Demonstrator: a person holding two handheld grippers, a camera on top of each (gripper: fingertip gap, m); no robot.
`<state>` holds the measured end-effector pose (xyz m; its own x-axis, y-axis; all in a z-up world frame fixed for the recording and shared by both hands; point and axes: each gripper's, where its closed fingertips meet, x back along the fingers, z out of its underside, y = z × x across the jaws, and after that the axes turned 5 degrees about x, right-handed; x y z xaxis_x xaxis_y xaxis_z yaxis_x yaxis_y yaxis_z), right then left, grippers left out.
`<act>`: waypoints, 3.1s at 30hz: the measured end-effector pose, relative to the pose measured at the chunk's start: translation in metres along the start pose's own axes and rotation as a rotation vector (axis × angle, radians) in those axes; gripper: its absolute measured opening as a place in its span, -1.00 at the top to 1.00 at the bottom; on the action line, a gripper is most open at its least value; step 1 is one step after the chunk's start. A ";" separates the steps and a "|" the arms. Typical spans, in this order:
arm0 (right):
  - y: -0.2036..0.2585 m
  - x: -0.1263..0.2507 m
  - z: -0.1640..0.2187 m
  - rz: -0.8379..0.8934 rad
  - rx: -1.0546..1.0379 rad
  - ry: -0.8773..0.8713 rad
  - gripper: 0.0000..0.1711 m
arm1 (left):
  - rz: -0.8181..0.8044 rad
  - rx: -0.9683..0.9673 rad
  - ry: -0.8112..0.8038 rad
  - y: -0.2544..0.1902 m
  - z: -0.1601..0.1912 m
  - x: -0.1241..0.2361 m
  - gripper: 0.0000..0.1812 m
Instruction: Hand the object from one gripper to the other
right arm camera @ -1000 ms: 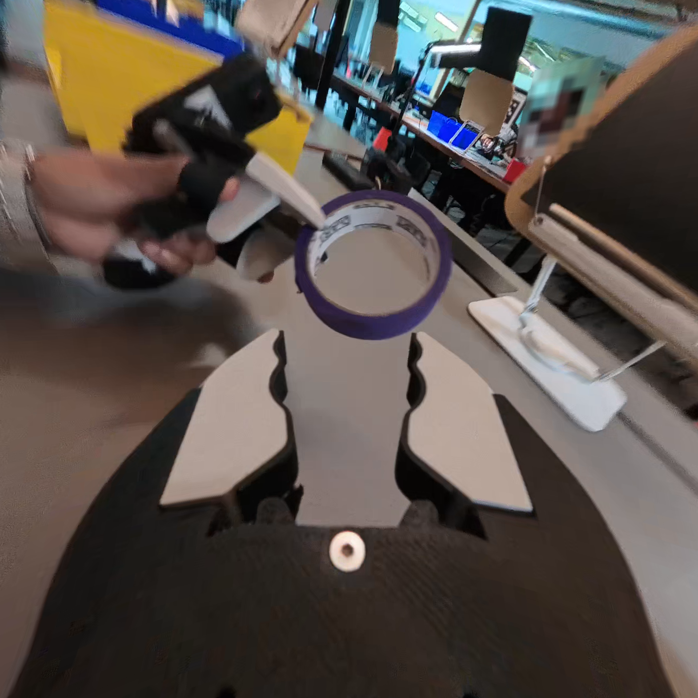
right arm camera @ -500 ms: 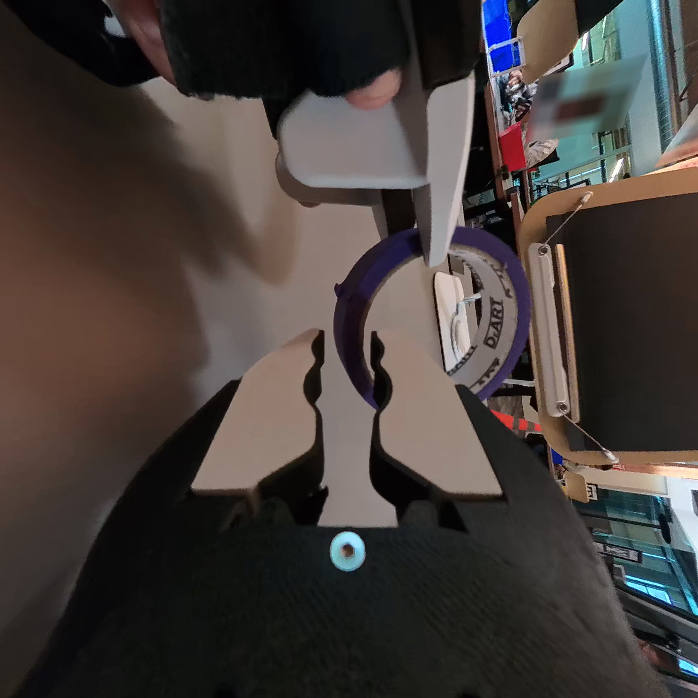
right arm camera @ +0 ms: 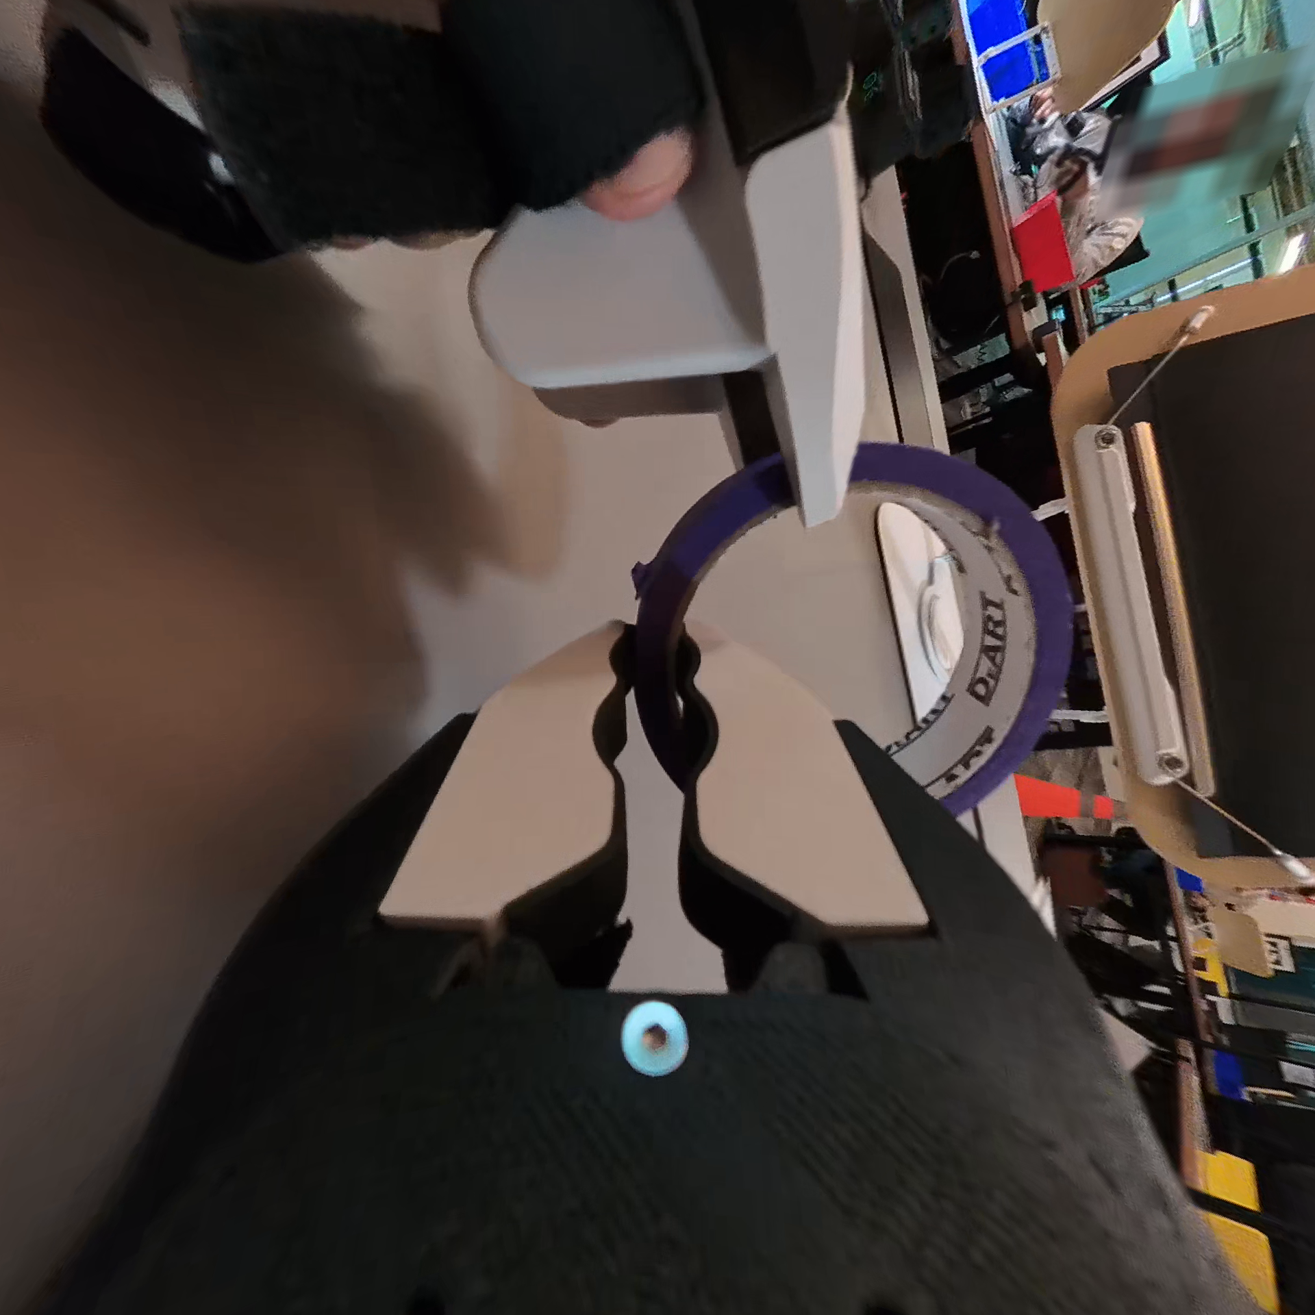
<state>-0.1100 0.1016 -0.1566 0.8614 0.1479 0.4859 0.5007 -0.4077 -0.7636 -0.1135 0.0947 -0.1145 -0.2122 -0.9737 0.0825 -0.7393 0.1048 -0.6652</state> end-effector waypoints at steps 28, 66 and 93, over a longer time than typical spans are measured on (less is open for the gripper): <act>-0.053 0.094 -0.066 -0.643 -1.088 -1.110 0.88 | 0.146 0.038 -0.108 -0.009 -0.016 0.007 0.56; -0.070 0.081 -0.063 -0.443 -1.181 -1.151 0.05 | 0.006 -0.370 -0.191 -0.011 -0.042 0.035 0.89; -0.032 0.011 -0.029 -0.125 -1.154 -0.496 0.33 | -0.673 -0.499 -0.019 0.048 -0.039 0.047 0.89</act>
<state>-0.1188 0.0898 -0.1140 0.8781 0.4619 0.1253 0.4311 -0.8770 0.2122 -0.1838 0.0616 -0.1140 0.3835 -0.8631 0.3286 -0.9012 -0.4275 -0.0713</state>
